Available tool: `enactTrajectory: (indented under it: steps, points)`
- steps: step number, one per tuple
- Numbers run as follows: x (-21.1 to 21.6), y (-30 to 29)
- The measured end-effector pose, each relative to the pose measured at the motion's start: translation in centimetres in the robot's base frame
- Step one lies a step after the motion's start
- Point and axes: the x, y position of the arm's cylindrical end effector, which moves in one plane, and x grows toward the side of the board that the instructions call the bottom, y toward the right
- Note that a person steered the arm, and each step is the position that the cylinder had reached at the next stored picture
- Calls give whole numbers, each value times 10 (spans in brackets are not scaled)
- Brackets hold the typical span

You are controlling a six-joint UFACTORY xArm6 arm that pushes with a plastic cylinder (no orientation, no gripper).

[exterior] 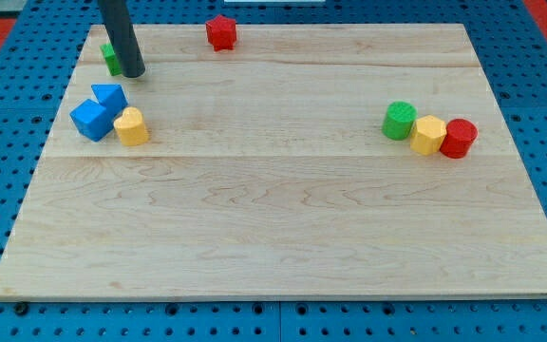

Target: Push the red star parallel to the right of the green star

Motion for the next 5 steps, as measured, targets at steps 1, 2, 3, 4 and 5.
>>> enactTrajectory:
  steps: [1, 2, 3, 4, 5]
  points:
    - [0, 23]
    - [24, 11]
    - [27, -50]
    - [-16, -77]
    - [-45, -21]
